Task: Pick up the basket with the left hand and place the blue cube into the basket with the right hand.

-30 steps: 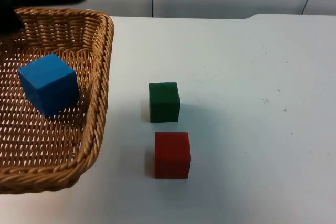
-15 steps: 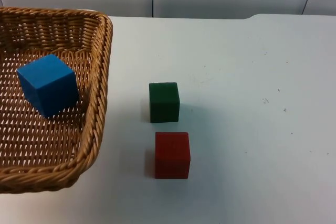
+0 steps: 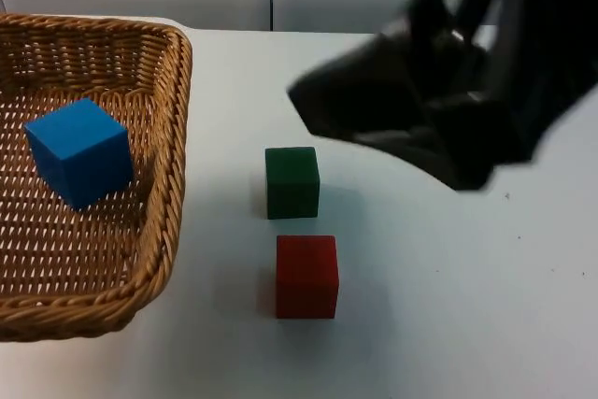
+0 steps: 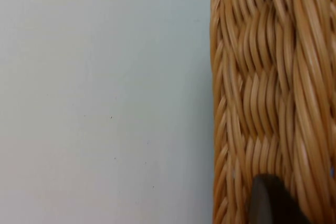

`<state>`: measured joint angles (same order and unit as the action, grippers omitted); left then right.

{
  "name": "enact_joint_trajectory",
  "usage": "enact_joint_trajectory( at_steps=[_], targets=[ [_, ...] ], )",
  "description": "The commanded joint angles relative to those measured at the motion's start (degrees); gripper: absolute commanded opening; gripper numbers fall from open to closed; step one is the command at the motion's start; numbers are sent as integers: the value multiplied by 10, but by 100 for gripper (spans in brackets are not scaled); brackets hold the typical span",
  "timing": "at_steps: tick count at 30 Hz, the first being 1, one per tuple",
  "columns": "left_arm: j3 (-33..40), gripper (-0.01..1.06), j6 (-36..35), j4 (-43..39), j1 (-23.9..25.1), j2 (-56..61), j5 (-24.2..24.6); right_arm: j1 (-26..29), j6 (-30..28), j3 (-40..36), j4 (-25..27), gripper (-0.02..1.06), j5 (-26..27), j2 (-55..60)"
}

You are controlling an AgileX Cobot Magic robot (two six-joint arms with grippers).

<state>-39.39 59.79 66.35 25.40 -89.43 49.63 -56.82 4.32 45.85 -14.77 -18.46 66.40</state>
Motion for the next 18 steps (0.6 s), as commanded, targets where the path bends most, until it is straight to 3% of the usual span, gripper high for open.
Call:
enact_joint_trajectory(
  at_steps=[1, 4, 8, 12, 18],
  targets=[
    [2, 0, -2, 21, 2, 2, 11, -9, -3, -42, 1, 105, 8, -45],
    [2, 0, -2, 21, 2, 2, 10, -14, -3, -77, 12, 105, -2, -96],
    [2, 0, -2, 21, 2, 2, 10, -14, -3, -118, 29, 105, -54, -168],
    [2, 0, -2, 21, 2, 2, -3, -14, -3, -157, 65, 105, -135, -290],
    [2, 0, -2, 20, 2, 2, -10, -14, -5, -177, 75, 105, -217, -396]
  ],
)
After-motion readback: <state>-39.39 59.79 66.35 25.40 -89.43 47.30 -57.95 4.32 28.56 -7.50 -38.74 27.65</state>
